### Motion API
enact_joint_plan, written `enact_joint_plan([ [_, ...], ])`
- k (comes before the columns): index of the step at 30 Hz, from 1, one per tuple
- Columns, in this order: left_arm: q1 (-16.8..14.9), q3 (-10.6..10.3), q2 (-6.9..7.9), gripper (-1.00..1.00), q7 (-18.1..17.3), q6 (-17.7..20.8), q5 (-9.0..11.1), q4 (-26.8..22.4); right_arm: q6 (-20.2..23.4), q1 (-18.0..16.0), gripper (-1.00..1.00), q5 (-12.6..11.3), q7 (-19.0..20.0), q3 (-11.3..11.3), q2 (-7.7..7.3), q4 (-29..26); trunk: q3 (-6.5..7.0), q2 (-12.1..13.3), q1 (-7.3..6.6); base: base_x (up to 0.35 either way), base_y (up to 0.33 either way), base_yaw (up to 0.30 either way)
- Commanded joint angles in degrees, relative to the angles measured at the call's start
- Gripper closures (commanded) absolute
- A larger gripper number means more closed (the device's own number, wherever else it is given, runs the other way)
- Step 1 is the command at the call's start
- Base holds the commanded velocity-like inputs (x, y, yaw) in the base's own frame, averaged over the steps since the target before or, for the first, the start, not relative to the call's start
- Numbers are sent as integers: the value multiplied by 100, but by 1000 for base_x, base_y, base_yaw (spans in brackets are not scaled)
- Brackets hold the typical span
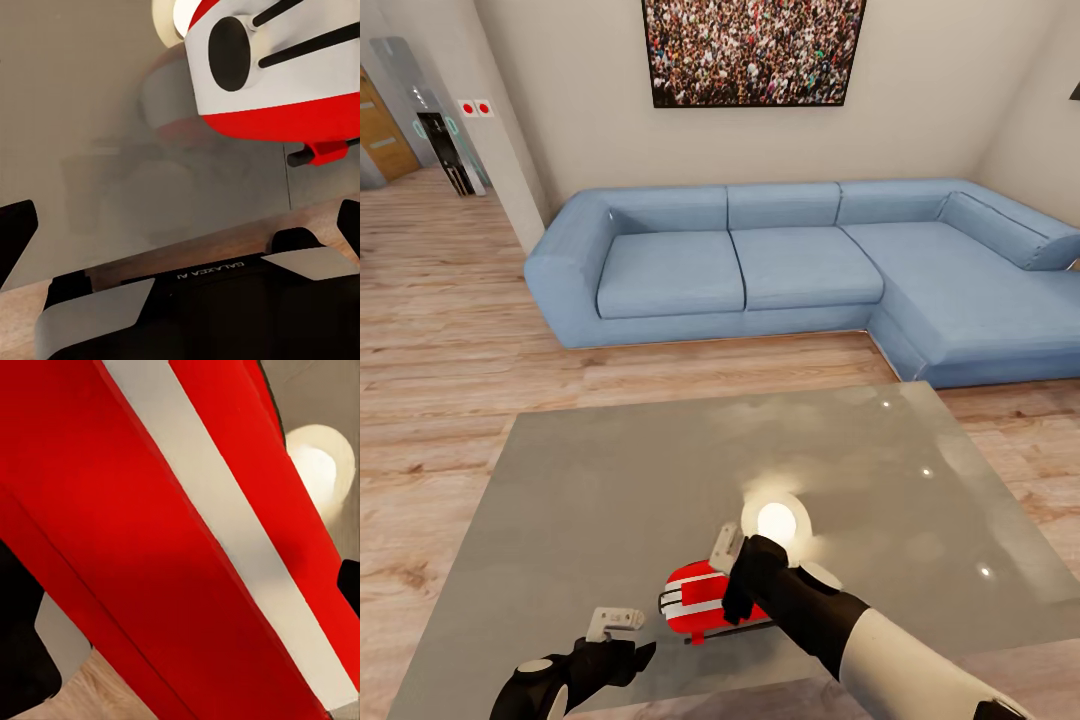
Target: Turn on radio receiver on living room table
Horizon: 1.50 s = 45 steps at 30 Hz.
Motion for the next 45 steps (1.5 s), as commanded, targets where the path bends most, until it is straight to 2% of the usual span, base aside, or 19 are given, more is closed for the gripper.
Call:
enact_joint_plan([
  [1, 0, 0, 0, -100, -1, 0, -1, 0, -28, 0, -100, 2, -2, 0, 10, 45, 0, 0, 0, 0, 0, 0],
  [6, 0, 0, 0, -100, 1, 0, 0, 0, -244, 0, -100, 6, -12, 0, 143, 360, 0, 0, 0, 0, 0, 0],
  [16, 0, 0, 0, -100, 3, 0, -5, 0, -278, 0, -100, 10, -24, 0, 161, 390, 0, 0, 0, 0, 0, 0],
  [17, 0, 0, 0, -100, 1, 0, -5, 0, -279, 0, 100, 10, -25, -2, 161, 390, 0, 0, 0, 0, 0, 0],
  [38, 0, -1, 0, -100, 2, 0, -4, 0, -267, 0, 100, 33, -36, -26, 105, 260, 0, 0, 0, 0, 0, 0],
  [42, 0, -2, 0, -100, 1, 0, -6, 0, -145, 0, 100, 36, -14, -41, 73, -439, 0, 0, 0, 0, 0, 0],
  [45, 0, -7, 0, -100, -2, 0, -6, 0, 431, 0, 100, 37, 47, -64, -71, -1473, 0, 0, 0, 0, 0, 0],
])
